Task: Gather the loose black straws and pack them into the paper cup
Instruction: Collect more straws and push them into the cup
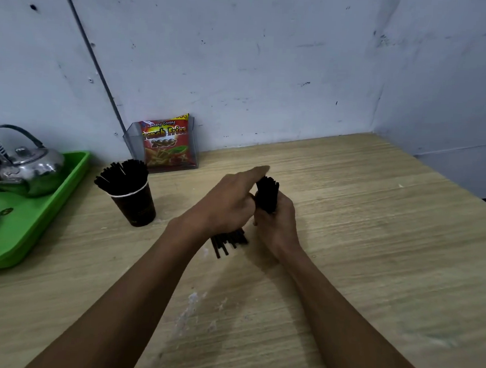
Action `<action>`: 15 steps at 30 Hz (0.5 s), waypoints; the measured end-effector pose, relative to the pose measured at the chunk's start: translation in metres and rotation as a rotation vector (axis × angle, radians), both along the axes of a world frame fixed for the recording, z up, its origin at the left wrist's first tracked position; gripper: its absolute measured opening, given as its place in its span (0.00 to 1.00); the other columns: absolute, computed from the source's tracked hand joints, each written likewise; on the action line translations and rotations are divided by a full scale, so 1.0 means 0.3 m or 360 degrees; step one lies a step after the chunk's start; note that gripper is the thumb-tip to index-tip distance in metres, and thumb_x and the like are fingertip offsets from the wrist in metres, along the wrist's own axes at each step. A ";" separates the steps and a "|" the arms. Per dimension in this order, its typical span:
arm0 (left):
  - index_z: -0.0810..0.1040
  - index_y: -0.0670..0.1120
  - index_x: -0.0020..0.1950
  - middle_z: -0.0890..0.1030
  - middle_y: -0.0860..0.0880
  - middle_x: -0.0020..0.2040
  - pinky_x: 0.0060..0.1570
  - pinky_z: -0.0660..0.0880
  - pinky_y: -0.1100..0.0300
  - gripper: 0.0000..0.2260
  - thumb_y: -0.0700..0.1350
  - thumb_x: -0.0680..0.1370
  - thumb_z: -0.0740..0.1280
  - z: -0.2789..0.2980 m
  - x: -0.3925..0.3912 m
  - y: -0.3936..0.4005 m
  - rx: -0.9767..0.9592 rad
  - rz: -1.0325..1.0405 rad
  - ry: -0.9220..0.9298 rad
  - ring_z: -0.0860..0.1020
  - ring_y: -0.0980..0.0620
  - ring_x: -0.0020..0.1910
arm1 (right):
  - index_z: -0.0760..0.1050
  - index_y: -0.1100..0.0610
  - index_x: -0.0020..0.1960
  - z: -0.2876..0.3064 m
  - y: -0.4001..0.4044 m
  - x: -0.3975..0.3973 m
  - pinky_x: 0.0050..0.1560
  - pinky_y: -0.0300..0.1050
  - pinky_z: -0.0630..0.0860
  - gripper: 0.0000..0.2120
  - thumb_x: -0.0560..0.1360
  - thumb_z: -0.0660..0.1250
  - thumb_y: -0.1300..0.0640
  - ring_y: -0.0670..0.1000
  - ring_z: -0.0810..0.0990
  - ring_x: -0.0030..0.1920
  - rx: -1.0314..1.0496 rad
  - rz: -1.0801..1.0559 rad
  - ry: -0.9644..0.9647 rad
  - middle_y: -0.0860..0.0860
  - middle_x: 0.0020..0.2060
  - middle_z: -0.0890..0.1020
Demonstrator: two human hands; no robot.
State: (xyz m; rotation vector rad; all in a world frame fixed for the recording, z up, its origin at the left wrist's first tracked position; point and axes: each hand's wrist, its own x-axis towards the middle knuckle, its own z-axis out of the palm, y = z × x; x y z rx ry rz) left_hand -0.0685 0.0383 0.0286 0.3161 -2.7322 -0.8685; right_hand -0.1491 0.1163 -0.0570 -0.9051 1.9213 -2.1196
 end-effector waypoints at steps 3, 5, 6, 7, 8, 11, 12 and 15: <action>0.62 0.46 0.78 0.64 0.46 0.78 0.76 0.60 0.56 0.37 0.24 0.70 0.51 -0.012 -0.014 0.009 0.0285 -0.0115 0.0009 0.61 0.51 0.78 | 0.75 0.60 0.37 -0.010 0.005 -0.012 0.35 0.52 0.72 0.15 0.62 0.65 0.47 0.53 0.73 0.32 -0.0007 -0.0010 -0.0017 0.52 0.28 0.76; 0.61 0.45 0.78 0.64 0.47 0.78 0.77 0.59 0.53 0.38 0.23 0.69 0.50 -0.016 -0.021 0.010 0.0399 -0.0132 0.0021 0.60 0.52 0.78 | 0.75 0.64 0.38 -0.013 0.006 -0.018 0.35 0.53 0.73 0.19 0.62 0.64 0.46 0.53 0.74 0.31 0.0020 -0.0011 -0.0004 0.53 0.27 0.76; 0.61 0.44 0.78 0.64 0.47 0.78 0.77 0.59 0.54 0.39 0.23 0.69 0.50 -0.017 -0.024 0.011 0.0432 -0.0132 0.0026 0.59 0.52 0.78 | 0.75 0.64 0.37 -0.011 0.006 -0.019 0.35 0.53 0.74 0.20 0.61 0.64 0.46 0.53 0.75 0.31 0.0048 -0.0019 0.0007 0.54 0.27 0.77; 0.61 0.44 0.78 0.64 0.47 0.78 0.77 0.59 0.55 0.39 0.22 0.69 0.50 -0.017 -0.022 0.011 0.0466 -0.0127 0.0034 0.60 0.53 0.78 | 0.75 0.64 0.37 -0.009 0.006 -0.018 0.35 0.53 0.74 0.21 0.61 0.63 0.45 0.54 0.75 0.31 0.0079 -0.0027 0.0015 0.56 0.28 0.77; 0.61 0.43 0.78 0.64 0.48 0.78 0.77 0.58 0.57 0.39 0.22 0.68 0.50 -0.016 -0.020 0.011 0.0495 -0.0122 0.0045 0.60 0.53 0.78 | 0.74 0.65 0.37 -0.006 0.006 -0.016 0.35 0.54 0.75 0.22 0.60 0.63 0.44 0.55 0.76 0.31 0.0104 -0.0036 0.0022 0.59 0.28 0.78; 0.59 0.46 0.79 0.62 0.50 0.79 0.77 0.57 0.57 0.41 0.23 0.68 0.50 -0.013 0.009 -0.001 0.0495 -0.0119 0.0081 0.58 0.55 0.78 | 0.72 0.65 0.35 0.000 0.008 -0.007 0.32 0.51 0.71 0.24 0.64 0.65 0.42 0.55 0.73 0.30 0.0151 -0.0054 0.0033 0.62 0.28 0.75; 0.59 0.48 0.79 0.62 0.51 0.79 0.76 0.58 0.56 0.40 0.24 0.68 0.51 -0.014 0.025 -0.011 0.0476 -0.0100 0.0121 0.59 0.56 0.78 | 0.69 0.63 0.34 0.000 0.007 -0.006 0.31 0.49 0.67 0.24 0.68 0.68 0.42 0.53 0.70 0.28 0.0151 -0.0061 0.0020 0.59 0.25 0.72; 0.66 0.49 0.76 0.70 0.50 0.74 0.69 0.68 0.58 0.36 0.28 0.68 0.53 -0.012 0.098 -0.038 0.0501 0.0038 0.0383 0.69 0.55 0.73 | 0.65 0.56 0.32 0.006 -0.001 0.000 0.30 0.45 0.63 0.22 0.76 0.68 0.45 0.49 0.64 0.26 0.0146 -0.0110 -0.0026 0.50 0.24 0.66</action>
